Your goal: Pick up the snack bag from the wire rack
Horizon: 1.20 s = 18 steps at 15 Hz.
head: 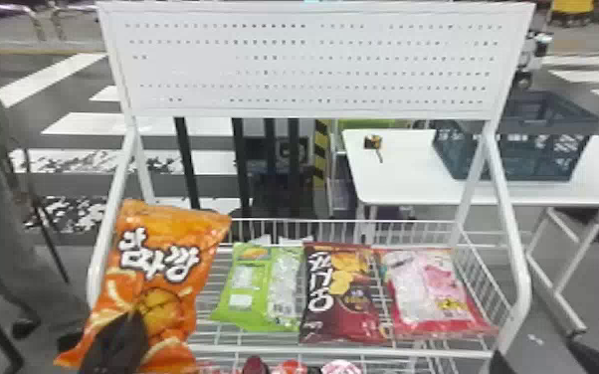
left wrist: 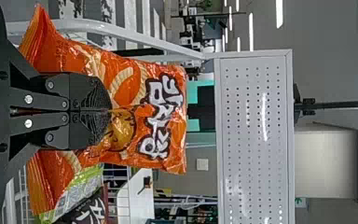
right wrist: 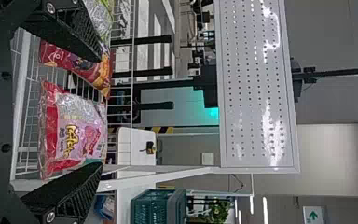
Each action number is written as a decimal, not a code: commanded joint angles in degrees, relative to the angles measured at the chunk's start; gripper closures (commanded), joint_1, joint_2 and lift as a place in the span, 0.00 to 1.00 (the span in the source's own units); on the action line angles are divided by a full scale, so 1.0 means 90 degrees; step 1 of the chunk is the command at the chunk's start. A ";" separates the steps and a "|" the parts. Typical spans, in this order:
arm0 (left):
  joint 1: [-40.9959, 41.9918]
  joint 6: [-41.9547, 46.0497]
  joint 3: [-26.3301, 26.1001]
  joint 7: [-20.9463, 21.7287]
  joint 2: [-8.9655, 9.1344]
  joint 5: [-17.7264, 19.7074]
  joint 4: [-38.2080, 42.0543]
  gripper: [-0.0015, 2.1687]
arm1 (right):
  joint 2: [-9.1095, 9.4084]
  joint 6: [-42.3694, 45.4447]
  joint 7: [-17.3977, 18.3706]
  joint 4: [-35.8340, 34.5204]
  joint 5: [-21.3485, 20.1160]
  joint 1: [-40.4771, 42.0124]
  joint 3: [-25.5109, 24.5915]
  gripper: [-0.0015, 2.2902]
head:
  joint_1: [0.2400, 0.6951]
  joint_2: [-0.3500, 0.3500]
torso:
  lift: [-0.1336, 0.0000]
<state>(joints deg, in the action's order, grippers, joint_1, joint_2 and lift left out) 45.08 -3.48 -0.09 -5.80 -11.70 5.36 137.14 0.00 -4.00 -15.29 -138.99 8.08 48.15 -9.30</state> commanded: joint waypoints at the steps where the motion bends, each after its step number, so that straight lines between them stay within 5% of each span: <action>1: 0.0001 0.0000 0.0000 0.0000 0.0001 0.0000 0.0006 0.93 | 0.0006 0.0000 0.0000 0.0004 0.0000 0.0002 -0.0002 0.04 | 0.57 0.50 | 1.00; 4: 0.0001 0.0019 -0.0020 0.0000 0.0001 0.0000 -0.0003 0.93 | 0.0006 0.0019 0.0029 0.0288 -0.0039 -0.0311 0.0027 0.04 | 0.57 0.50 | 1.00; 12: -0.0047 0.0000 -0.0225 -0.0010 0.0040 -0.0205 -0.0042 0.93 | 0.0006 -0.0332 -0.0186 0.3930 -0.0928 -0.3777 0.0359 0.04 | 0.57 0.50 | 1.00; 18: -0.0077 -0.0020 -0.0293 -0.0010 0.0098 -0.0303 -0.0101 0.93 | 0.0006 -0.0684 -0.0244 0.5698 -0.1562 -0.5350 0.0184 0.04 | 0.57 0.50 | 1.00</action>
<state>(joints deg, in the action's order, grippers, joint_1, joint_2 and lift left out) 44.47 -3.62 -2.68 -5.88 -10.85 2.70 136.36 0.00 -9.13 -17.45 -90.50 -4.61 2.48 -7.16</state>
